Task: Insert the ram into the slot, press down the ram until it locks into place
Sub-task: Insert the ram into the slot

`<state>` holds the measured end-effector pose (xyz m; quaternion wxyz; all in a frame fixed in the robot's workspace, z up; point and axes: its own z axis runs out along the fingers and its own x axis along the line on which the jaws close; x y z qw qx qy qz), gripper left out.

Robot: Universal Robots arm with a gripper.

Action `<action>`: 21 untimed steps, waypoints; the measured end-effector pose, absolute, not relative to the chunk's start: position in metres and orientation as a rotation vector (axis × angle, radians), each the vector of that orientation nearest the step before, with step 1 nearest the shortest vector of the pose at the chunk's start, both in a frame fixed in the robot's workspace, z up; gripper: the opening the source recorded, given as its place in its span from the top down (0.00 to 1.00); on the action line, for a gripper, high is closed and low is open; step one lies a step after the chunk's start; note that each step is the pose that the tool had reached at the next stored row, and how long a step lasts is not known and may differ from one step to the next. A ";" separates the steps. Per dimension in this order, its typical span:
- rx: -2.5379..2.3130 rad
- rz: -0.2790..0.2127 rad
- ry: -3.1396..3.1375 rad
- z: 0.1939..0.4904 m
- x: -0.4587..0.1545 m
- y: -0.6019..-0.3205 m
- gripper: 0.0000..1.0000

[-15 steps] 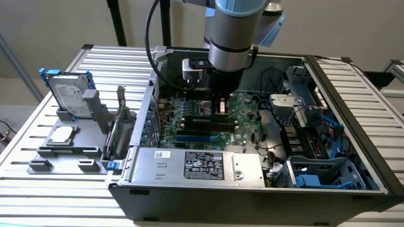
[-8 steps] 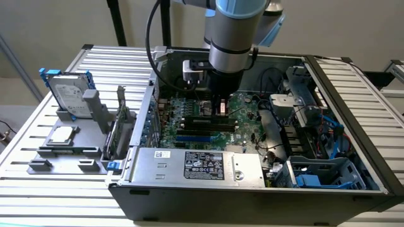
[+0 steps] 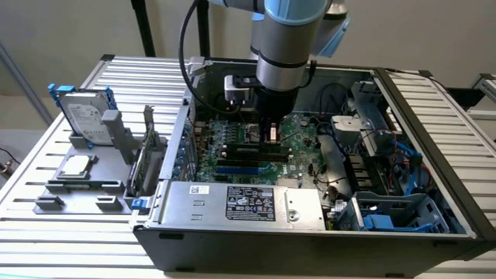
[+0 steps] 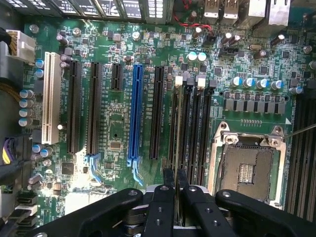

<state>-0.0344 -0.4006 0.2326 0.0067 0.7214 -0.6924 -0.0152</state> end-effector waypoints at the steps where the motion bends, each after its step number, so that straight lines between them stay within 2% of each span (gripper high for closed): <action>1: 2.256 -0.047 -2.166 0.232 -0.034 -0.401 0.87; 21: 2.253 -0.041 -2.164 0.230 -0.034 -0.401 0.87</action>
